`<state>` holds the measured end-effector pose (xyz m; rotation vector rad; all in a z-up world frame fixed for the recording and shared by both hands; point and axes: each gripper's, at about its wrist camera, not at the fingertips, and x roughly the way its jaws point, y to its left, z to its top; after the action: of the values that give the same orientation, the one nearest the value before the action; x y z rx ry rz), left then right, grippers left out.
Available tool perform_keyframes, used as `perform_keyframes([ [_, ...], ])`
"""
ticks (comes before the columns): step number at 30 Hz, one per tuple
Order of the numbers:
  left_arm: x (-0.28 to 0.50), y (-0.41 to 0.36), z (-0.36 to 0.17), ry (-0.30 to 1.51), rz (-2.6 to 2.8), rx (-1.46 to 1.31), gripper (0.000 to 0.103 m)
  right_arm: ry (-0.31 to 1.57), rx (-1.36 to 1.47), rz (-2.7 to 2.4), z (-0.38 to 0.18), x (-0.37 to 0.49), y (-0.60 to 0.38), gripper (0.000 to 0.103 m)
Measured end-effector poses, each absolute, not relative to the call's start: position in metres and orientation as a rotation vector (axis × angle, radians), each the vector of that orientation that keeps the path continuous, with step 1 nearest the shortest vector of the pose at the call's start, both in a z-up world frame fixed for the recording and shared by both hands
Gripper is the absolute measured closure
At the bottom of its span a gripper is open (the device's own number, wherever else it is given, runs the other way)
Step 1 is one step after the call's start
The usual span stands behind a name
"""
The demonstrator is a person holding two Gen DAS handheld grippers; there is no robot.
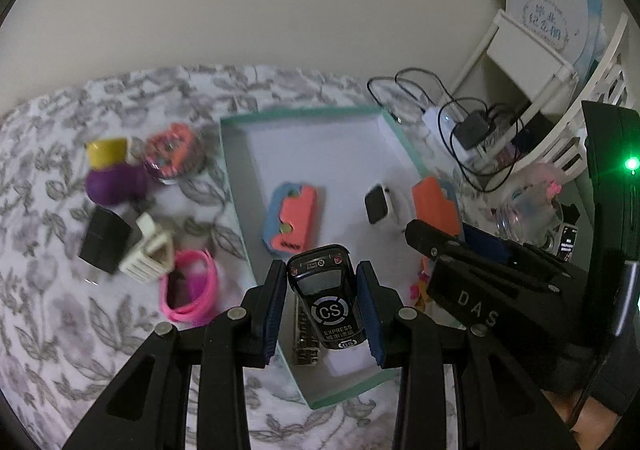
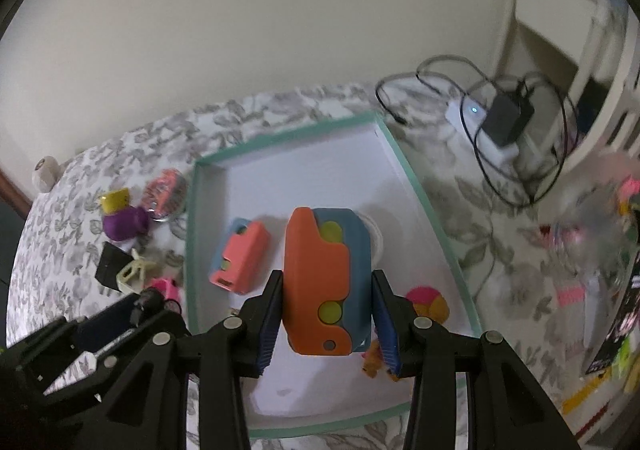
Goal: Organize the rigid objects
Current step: 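Lift the black car and orange-blue toy and carry both over the teal box, then lower both items into the teal box and open both grippers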
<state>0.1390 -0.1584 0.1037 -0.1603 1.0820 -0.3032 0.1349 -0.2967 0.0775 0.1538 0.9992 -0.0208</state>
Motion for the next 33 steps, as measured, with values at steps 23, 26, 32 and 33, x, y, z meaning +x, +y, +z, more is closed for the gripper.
perform_keyframes([
  [23, 0.147, -0.162, 0.055, 1.207, -0.291, -0.225, 0.066, 1.156, 0.191, -0.051, 0.030, 0.140, -0.305, 0.058],
  [26, 0.147, -0.161, 0.054, 1.212, -0.279, -0.233, 0.066, 1.162, 0.184, -0.048, 0.029, 0.140, -0.303, 0.057],
  [32, 0.147, -0.155, 0.052, 1.230, -0.266, -0.256, 0.066, 1.178, 0.166, -0.045, 0.028, 0.142, -0.298, 0.057],
  [33, 0.147, -0.155, 0.053, 1.230, -0.267, -0.256, 0.066, 1.180, 0.164, -0.045, 0.028, 0.142, -0.298, 0.057],
])
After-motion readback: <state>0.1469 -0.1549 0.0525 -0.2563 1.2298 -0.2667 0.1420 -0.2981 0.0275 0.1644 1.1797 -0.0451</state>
